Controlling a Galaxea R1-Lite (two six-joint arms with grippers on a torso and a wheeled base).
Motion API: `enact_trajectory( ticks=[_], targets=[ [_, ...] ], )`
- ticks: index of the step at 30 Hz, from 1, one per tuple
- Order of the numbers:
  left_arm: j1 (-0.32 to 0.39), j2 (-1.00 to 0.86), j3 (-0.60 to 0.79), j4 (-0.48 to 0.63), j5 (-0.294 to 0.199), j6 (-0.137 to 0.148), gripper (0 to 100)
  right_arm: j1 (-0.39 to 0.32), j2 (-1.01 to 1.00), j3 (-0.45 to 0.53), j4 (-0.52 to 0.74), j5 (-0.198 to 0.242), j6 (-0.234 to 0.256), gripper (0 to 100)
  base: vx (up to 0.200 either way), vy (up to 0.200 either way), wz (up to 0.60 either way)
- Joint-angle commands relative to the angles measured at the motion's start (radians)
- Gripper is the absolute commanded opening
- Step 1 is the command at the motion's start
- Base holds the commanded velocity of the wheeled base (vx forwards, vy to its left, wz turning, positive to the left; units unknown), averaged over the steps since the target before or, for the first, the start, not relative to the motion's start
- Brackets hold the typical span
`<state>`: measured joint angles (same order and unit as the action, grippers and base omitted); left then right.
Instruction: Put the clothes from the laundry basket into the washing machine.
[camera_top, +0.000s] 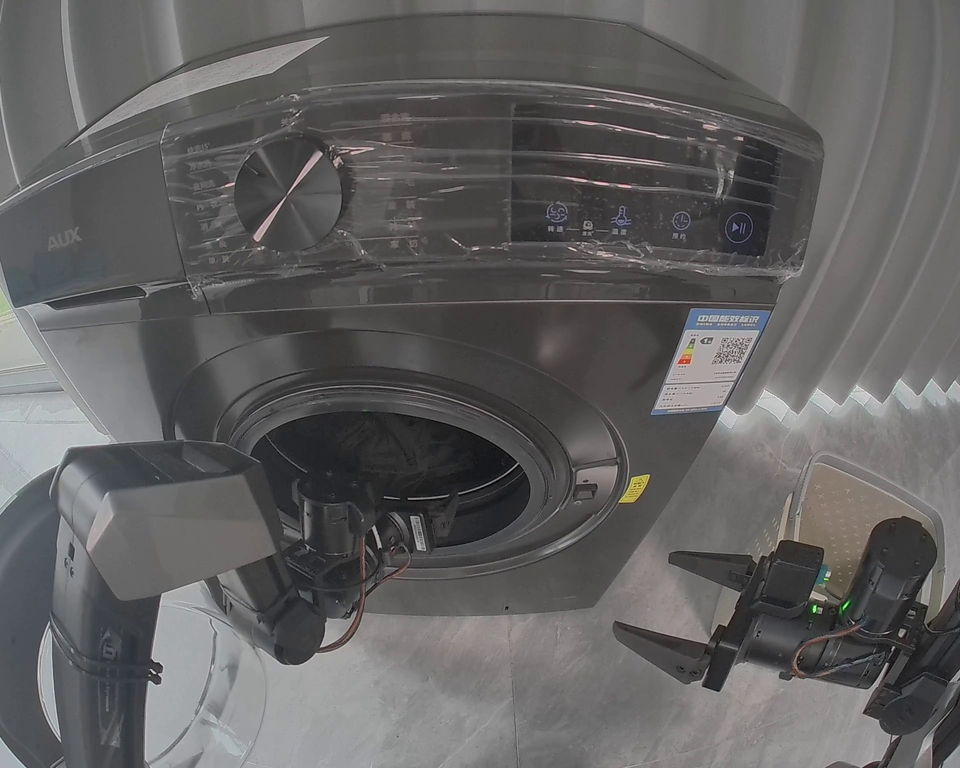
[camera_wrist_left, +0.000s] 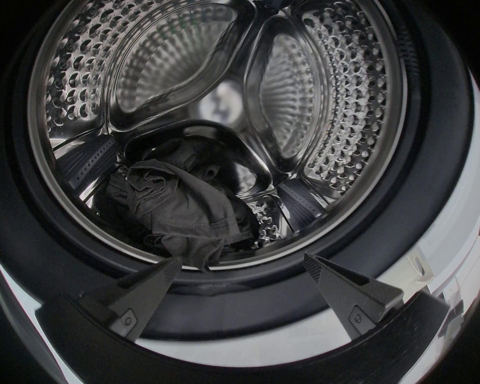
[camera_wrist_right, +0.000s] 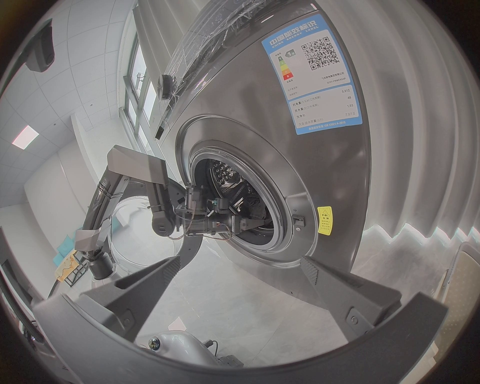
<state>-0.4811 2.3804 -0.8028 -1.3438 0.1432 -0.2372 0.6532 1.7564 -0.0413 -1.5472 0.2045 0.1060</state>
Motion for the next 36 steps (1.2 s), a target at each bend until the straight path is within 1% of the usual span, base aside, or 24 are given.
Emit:
enact_trajectory(
  ticks=[1,4,7,8,9,11,13,19,20,22,25,30,31,33,34,35,36],
  targets=[
    [-0.030,-0.099,0.154,-0.086,-0.001,-0.001,100,0.000,0.002,0.000,-0.001,0.000,0.000,100,0.000,0.000,0.00],
    [-0.068,-0.175,0.290,-0.146,-0.004,0.001,100,0.002,0.000,0.000,-0.001,0.000,0.000,100,0.000,0.000,0.00],
    [-0.108,-0.241,0.399,-0.205,-0.024,-0.001,100,0.000,0.000,0.000,-0.001,0.000,0.000,100,0.000,0.000,0.00],
    [-0.110,-0.244,0.405,-0.207,-0.024,-0.001,100,0.000,0.000,0.000,-0.001,0.000,0.000,100,0.000,0.000,0.00],
    [-0.129,-0.308,0.461,-0.209,-0.028,0.001,100,-0.003,-0.005,0.004,-0.001,0.000,0.000,100,0.000,0.000,0.00],
    [-0.162,-0.394,0.511,-0.209,-0.031,-0.002,100,-0.012,-0.025,0.012,-0.002,0.000,-0.003,100,0.000,0.000,0.00],
    [-0.189,-0.464,0.536,-0.207,-0.030,-0.011,100,-0.017,-0.064,0.011,-0.002,-0.002,-0.005,100,0.000,0.000,0.00],
    [-0.264,-0.645,0.596,-0.207,-0.017,-0.010,100,-0.023,-0.181,0.021,-0.001,-0.004,-0.008,100,0.000,0.000,0.00],
    [-0.274,-0.664,0.606,-0.207,-0.017,-0.010,100,-0.037,-0.204,0.021,-0.001,-0.004,-0.009,100,0.000,0.000,0.00],
    [-0.274,-0.685,0.611,-0.207,-0.014,-0.008,100,-0.069,-0.227,0.015,-0.001,-0.002,-0.012,100,0.000,0.000,0.00],
    [-0.266,-0.705,0.611,-0.207,-0.014,-0.010,100,-0.113,-0.244,0.008,-0.001,-0.002,-0.029,100,0.000,0.000,0.00],
    [-0.217,-0.730,0.620,-0.207,-0.013,-0.011,100,-0.119,-0.242,0.004,-0.001,0.001,-0.034,100,0.000,0.000,0.00],
    [-0.214,-0.736,0.628,-0.207,-0.013,-0.016,100,-0.119,-0.242,0.003,-0.001,0.001,-0.034,100,0.000,0.000,0.00],
    [-0.214,-0.751,0.651,-0.207,-0.010,-0.039,100,-0.118,-0.242,0.000,-0.001,0.001,-0.034,100,0.000,0.000,0.00],
    [-0.212,-0.756,0.652,-0.207,-0.005,-0.040,100,-0.118,-0.242,0.000,-0.001,0.001,-0.034,100,0.000,0.000,0.00],
    [-0.212,-0.774,0.665,-0.205,0.039,-0.045,100,-0.118,-0.242,0.000,-0.001,0.001,-0.034,100,0.000,0.000,0.00],
    [-0.211,-0.784,0.663,-0.205,0.064,-0.047,100,-0.118,-0.242,-0.003,-0.001,0.001,-0.034,100,0.000,0.000,0.00]
  ],
)
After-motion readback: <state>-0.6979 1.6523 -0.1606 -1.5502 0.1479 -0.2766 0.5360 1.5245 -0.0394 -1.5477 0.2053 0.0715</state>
